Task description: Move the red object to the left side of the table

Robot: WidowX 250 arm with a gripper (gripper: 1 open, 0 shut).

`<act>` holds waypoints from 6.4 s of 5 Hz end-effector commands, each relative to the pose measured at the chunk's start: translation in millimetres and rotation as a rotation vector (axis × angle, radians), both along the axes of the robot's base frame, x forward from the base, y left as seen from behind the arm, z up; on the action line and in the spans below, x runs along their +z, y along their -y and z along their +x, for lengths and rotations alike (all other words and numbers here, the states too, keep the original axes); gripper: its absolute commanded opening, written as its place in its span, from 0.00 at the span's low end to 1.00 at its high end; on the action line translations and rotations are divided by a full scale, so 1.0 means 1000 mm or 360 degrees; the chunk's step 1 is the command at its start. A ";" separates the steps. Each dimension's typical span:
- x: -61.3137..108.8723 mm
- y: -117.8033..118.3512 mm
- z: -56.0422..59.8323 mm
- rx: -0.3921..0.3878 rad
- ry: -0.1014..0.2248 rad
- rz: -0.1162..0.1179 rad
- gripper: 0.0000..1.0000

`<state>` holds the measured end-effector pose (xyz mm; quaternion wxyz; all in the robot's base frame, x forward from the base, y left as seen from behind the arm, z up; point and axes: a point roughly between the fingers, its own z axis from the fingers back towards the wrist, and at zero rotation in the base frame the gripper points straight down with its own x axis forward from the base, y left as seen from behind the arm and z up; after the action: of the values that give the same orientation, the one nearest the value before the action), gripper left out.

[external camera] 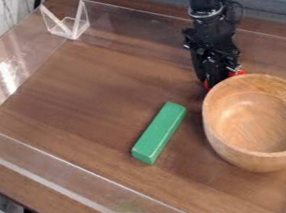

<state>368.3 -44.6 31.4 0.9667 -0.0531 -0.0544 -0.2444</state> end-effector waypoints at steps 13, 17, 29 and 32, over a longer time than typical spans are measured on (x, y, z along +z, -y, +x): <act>0.123 -0.171 -0.055 0.0784 0.0272 0.0167 0.00; 0.090 -0.232 -0.061 0.0944 0.0229 0.0206 0.00; 0.046 -0.262 -0.058 0.1367 0.0039 0.0090 0.00; 0.055 -0.261 -0.069 0.1490 0.0032 0.0034 1.00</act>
<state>296.7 210.4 58.4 0.9753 -0.0283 -0.0432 0.2146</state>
